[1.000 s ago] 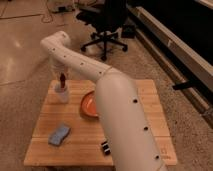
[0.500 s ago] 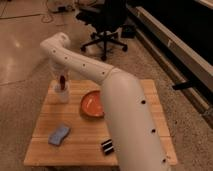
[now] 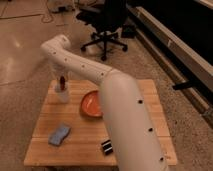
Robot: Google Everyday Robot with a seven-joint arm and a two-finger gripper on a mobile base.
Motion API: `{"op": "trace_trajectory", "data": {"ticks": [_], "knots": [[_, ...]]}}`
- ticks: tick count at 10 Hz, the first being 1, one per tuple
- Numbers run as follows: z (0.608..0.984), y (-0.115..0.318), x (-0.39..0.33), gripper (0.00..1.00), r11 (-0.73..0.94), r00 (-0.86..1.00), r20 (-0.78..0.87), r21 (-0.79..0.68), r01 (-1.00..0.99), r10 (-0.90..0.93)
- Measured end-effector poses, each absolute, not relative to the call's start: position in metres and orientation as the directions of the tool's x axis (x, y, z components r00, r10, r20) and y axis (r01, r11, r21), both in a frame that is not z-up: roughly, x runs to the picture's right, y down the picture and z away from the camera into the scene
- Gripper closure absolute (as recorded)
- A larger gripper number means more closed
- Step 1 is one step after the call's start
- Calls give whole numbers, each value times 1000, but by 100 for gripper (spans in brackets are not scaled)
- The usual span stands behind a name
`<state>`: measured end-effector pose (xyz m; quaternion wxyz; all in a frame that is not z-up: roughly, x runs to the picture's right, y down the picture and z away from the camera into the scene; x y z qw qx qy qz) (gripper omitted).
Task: Place the pepper in the ceramic cup
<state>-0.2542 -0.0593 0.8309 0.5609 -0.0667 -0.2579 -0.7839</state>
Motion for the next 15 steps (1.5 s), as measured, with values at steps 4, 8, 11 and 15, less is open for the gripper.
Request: {"op": "trace_trajectory", "data": {"ticks": [4,8,11,15], "knots": [[834,-54,-262,71,-241,-367,400,333,912,-840],[838,-52,-260,53,-234,-364,394,341,911,-844],[834,-51,-258,53,-227,-358,399,340,913,-844],[839,-53,-262,53,-232,-364,399,342,910,-841]]}}
